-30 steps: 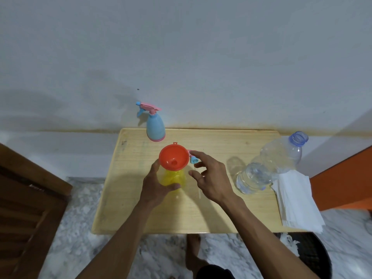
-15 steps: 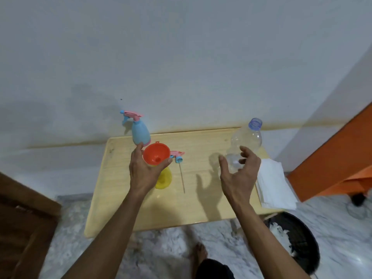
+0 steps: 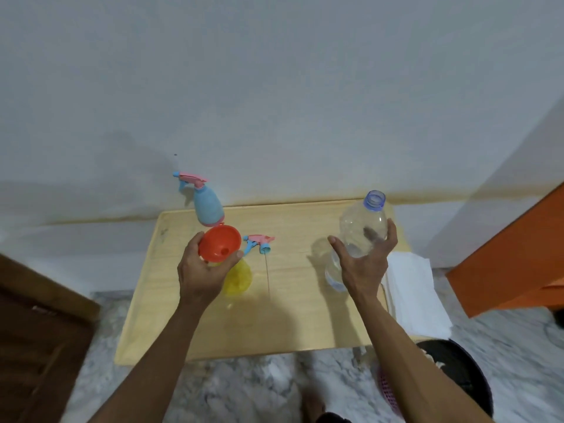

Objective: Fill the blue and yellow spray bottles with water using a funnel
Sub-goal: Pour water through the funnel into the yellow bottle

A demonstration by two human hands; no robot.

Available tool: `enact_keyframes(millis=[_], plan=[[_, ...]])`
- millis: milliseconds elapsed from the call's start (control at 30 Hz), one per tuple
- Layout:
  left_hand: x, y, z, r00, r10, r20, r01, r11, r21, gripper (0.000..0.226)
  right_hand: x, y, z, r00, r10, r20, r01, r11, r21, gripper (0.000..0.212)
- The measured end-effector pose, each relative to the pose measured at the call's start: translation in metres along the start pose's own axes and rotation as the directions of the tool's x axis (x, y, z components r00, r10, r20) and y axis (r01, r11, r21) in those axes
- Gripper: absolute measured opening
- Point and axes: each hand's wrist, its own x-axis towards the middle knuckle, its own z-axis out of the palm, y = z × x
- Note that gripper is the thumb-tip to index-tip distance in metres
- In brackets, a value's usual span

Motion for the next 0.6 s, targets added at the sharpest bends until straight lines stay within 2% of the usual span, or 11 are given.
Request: enact_keyframes(millis=[100, 333, 467, 600], plan=[[0.001, 0.002, 0.001, 0.999, -0.047, -0.005, 0.047, 0.998, -0.029, 0.087, 0.004, 0.011, 0.008, 0.999, -0.042, 0.002, 0.042, 0.999, -0.018, 0.117], [-0.001, 0.004, 0.003, 0.997, -0.070, 0.012, 0.071, 0.993, -0.096, 0.090, 0.024, 0.005, 0.016, 0.988, -0.140, 0.057, 0.141, 0.990, -0.003, 0.099], [-0.001, 0.007, 0.005, 0.995, -0.098, -0.001, 0.097, 0.986, -0.138, 0.090, 0.026, -0.026, 0.021, 0.979, -0.189, 0.074, 0.184, 0.980, 0.073, 0.103], [-0.002, 0.004, 0.005, 0.995, -0.095, 0.006, 0.095, 0.983, -0.159, 0.094, 0.028, -0.077, 0.026, 0.945, -0.313, 0.099, 0.288, 0.935, 0.207, 0.101]])
